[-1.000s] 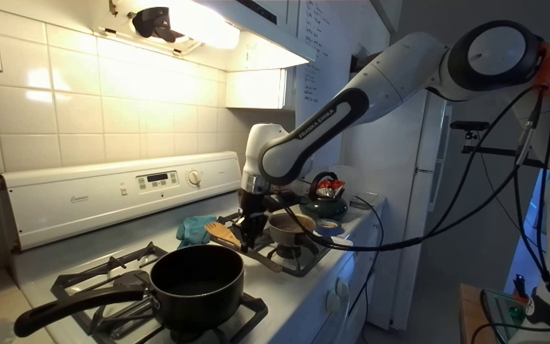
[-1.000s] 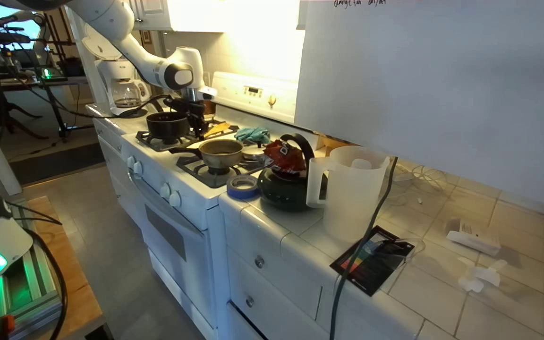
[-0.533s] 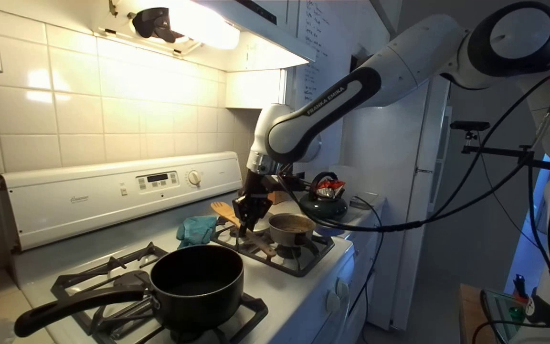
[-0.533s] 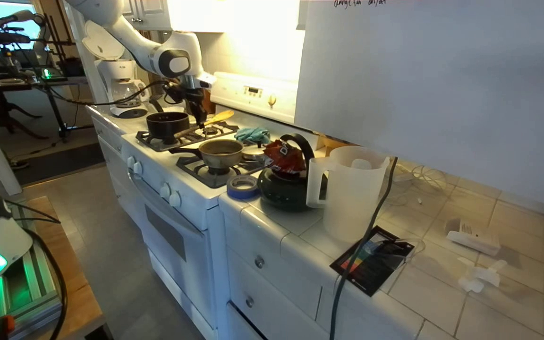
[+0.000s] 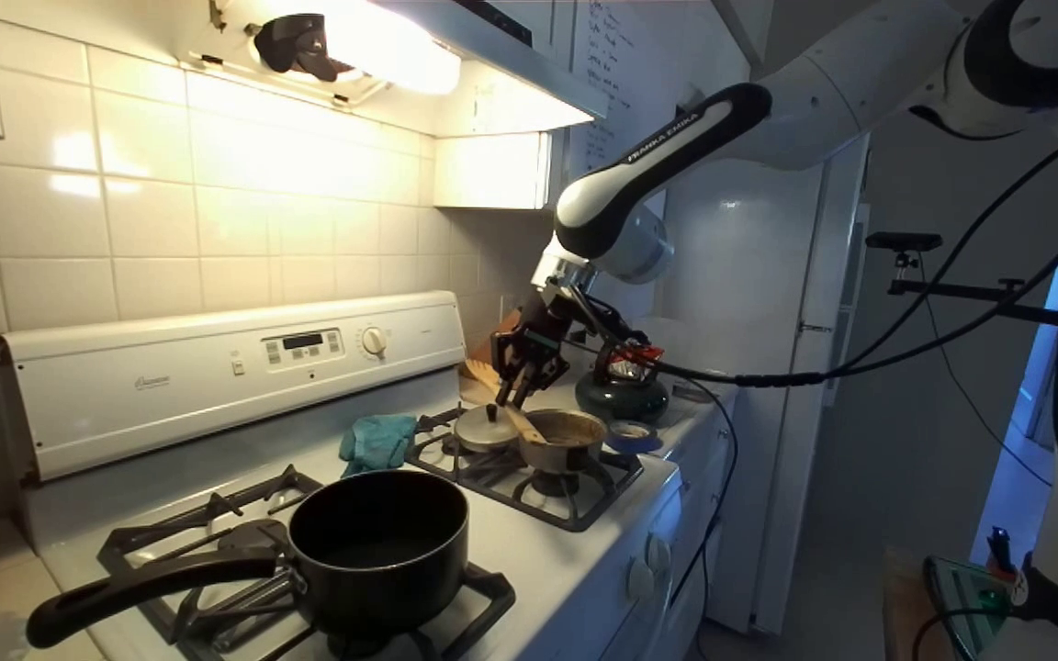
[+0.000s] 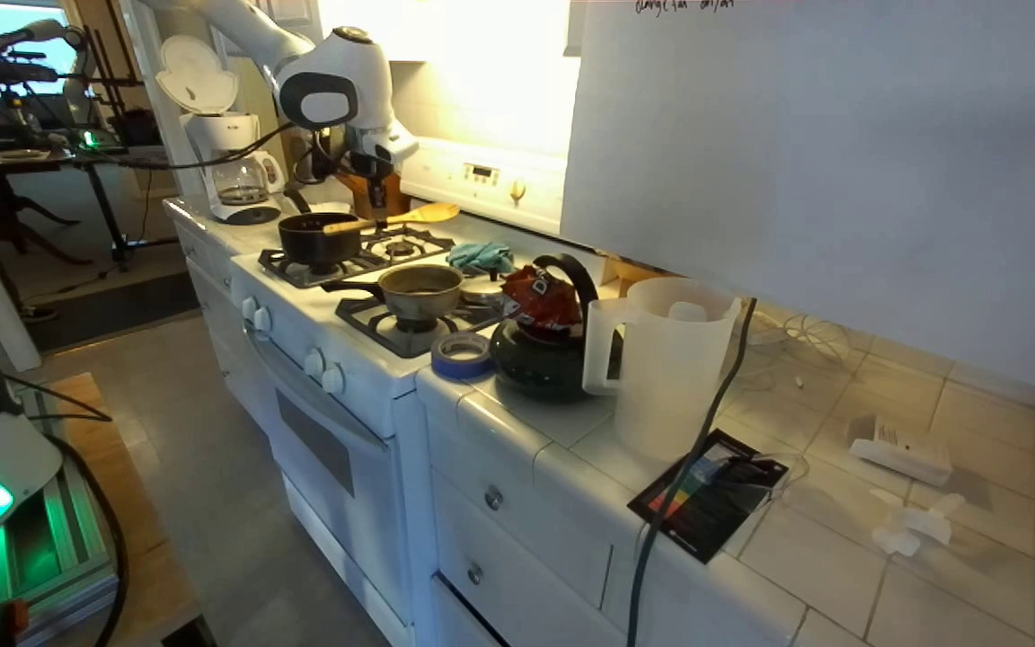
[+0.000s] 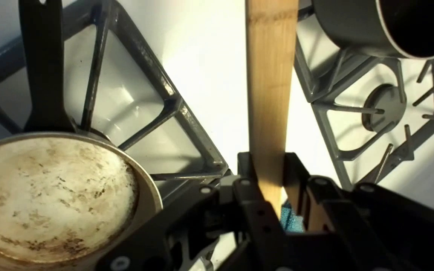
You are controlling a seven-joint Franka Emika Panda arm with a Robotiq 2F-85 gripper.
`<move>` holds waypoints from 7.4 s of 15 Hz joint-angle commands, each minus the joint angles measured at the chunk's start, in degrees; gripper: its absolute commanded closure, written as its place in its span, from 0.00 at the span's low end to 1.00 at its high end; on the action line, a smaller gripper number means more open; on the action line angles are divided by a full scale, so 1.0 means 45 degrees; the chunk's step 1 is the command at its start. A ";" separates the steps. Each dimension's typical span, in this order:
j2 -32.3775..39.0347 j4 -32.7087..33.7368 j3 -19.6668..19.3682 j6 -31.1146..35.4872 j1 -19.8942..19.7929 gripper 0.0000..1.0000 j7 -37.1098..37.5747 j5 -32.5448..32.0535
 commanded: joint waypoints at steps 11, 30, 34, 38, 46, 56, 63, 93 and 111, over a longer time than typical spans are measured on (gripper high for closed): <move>-0.4376 -0.4657 -0.0456 0.1351 -0.0436 0.94 -0.2811 1.0957; -0.1270 -0.5063 -0.1914 -0.4545 -0.0898 0.94 -0.6336 1.7496; -0.1427 -0.5391 -0.1988 -0.3960 -0.0884 0.94 -0.5741 1.7615; -0.1498 -0.5521 -0.2087 -0.3048 -0.0887 0.94 -0.5656 1.7889; -0.0821 -0.4376 -0.2415 -0.1800 -0.1027 0.94 -0.6808 1.7340; 0.1448 -0.1063 -0.2513 -0.4333 -0.1349 0.94 -0.7446 1.6207; -0.0030 -0.2143 -0.2302 -0.4394 -0.0927 0.94 -0.7572 1.6337; 0.0728 -0.3541 -0.2797 -0.6747 -0.1638 0.94 -0.6136 1.6758; 0.3151 0.0004 -0.2889 -0.8481 -0.2121 0.94 -0.3951 1.4841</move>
